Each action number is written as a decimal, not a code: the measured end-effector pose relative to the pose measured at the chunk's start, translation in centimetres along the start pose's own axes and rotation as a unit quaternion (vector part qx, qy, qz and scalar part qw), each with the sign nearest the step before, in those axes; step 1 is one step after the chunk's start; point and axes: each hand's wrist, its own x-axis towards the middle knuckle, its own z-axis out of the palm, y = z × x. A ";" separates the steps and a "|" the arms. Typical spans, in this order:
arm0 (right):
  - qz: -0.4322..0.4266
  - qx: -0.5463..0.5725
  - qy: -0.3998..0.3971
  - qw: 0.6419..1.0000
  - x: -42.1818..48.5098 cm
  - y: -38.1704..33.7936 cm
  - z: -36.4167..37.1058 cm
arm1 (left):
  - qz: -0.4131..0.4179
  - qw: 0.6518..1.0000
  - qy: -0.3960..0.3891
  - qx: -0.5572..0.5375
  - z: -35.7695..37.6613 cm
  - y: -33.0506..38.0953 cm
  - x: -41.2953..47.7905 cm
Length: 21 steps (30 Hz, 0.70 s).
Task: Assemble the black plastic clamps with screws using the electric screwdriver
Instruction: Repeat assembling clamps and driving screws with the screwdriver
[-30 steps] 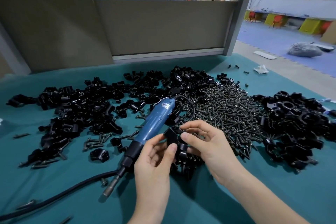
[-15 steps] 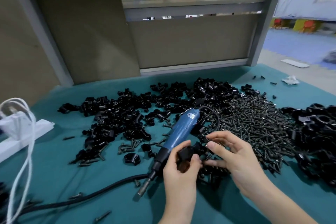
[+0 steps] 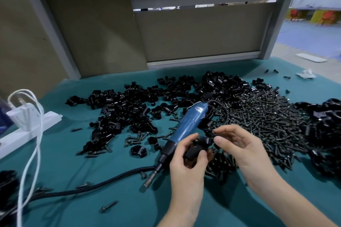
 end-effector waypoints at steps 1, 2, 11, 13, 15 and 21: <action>0.007 0.009 0.004 1.000 0.0 0.0 -0.1 | 0.000 1.000 0.009 -0.005 0.0 0.0 0.1; 0.014 0.021 0.007 1.000 0.1 0.1 -0.1 | -0.004 1.000 0.019 -0.012 0.0 -0.1 0.2; 0.038 0.083 0.016 0.996 0.1 0.2 -0.5 | -0.008 0.999 0.037 -0.013 -0.1 -0.3 0.4; 0.037 0.089 0.006 0.995 0.1 -0.1 -0.4 | -0.001 1.000 0.025 0.011 -0.1 -0.3 0.3; 0.041 0.107 -0.011 0.993 0.0 -0.5 -0.3 | 0.006 1.000 0.009 0.026 -0.2 -0.1 0.1; 0.048 0.052 -0.030 0.997 -0.2 -1.3 -0.3 | 0.029 0.998 -0.012 0.052 0.0 0.2 -0.1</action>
